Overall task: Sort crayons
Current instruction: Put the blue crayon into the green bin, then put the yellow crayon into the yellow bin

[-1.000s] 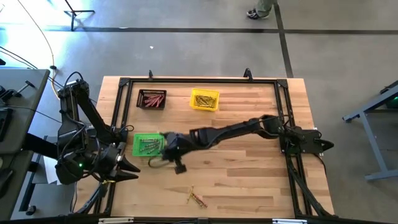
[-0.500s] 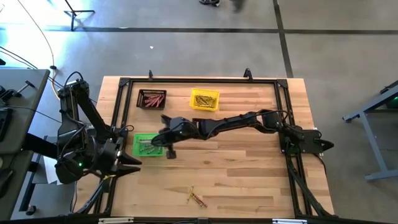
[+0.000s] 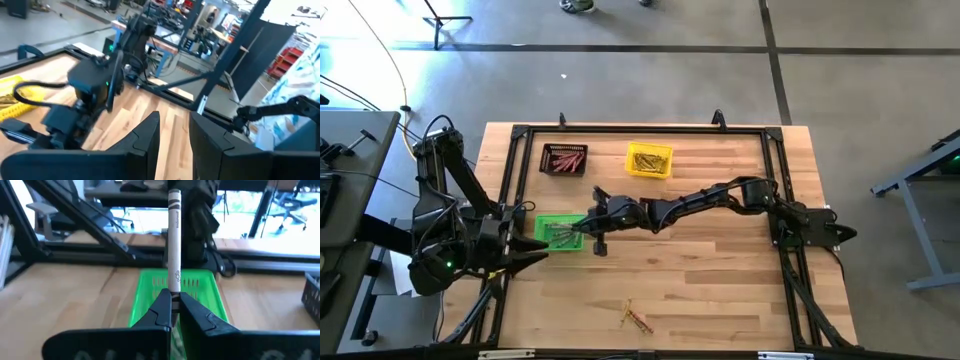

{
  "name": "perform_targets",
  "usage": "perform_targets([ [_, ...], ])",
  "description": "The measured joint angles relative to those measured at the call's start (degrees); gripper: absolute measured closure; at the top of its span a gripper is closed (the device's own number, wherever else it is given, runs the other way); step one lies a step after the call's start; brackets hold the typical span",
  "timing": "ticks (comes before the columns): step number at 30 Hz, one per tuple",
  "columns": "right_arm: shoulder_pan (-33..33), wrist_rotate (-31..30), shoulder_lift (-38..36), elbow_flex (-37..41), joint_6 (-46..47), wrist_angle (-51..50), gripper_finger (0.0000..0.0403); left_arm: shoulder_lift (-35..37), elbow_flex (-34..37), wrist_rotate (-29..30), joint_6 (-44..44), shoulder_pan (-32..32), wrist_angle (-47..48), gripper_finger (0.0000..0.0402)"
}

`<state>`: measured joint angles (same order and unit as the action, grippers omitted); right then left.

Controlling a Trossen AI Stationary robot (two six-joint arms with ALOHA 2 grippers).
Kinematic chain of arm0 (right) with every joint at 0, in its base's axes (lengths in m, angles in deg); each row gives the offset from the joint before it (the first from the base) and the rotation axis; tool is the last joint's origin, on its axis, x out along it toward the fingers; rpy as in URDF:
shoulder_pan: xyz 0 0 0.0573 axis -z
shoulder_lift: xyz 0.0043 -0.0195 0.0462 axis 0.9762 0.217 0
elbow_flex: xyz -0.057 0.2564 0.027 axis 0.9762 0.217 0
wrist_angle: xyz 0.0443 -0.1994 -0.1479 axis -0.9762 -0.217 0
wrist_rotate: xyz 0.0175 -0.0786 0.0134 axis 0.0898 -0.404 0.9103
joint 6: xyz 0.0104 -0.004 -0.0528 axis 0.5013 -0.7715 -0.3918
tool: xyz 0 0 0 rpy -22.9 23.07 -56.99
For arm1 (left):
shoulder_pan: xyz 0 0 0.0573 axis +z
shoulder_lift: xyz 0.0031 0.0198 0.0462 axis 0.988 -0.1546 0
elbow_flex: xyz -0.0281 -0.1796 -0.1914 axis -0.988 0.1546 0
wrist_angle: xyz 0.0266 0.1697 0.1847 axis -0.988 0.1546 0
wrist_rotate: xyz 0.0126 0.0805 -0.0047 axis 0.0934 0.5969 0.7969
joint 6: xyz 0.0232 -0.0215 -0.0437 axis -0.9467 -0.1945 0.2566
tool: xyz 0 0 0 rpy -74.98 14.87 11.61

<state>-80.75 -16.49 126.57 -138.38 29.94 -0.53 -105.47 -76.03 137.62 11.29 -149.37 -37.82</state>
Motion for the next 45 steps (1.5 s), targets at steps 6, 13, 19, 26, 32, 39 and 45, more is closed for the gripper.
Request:
perform_targets([
  [6, 0.1, -0.7, 0.0, 1.7, 0.0, 1.7, 0.0398, 0.0, 0.0, 3.1, 0.0, 0.0, 0.0, 0.0312],
  [13, 0.8, -0.7, 0.0, 1.8, -0.1, 3.4, 0.0398, 0.0, 0.0, 5.1, 0.0, 0.0, 0.0, 0.0312],
  [19, 1.2, -0.7, 0.0, 1.7, 2.2, 3.7, 0.0397, 0.0, 0.0, 5.6, 0.0, 0.0, 0.0, 0.0312],
  [26, 1.5, -0.5, 0.0, 1.7, 6.8, 3.7, 0.0355, 0.0, 0.0, 5.9, 0.0, 0.0, 0.0, 0.0312],
  [32, 1.8, -0.2, 0.0, 1.7, 6.9, 3.8, 0.0314, 0.0, 0.0, 5.9, 0.0, 0.0, 0.0, 0.0312],
  [39, 1.7, 0.2, -0.4, 1.7, 16.8, 8.1, 0.0296, 0.0, 0.0, 5.9, 1.0, 0.0, 0.0, 0.0312],
  [45, 1.8, 8.6, -7.1, 1.6, 27.2, -2.9, 0.0302, -0.3, 0.5, 1.5, 5.3, 0.4, 0.3, 0.0312],
])
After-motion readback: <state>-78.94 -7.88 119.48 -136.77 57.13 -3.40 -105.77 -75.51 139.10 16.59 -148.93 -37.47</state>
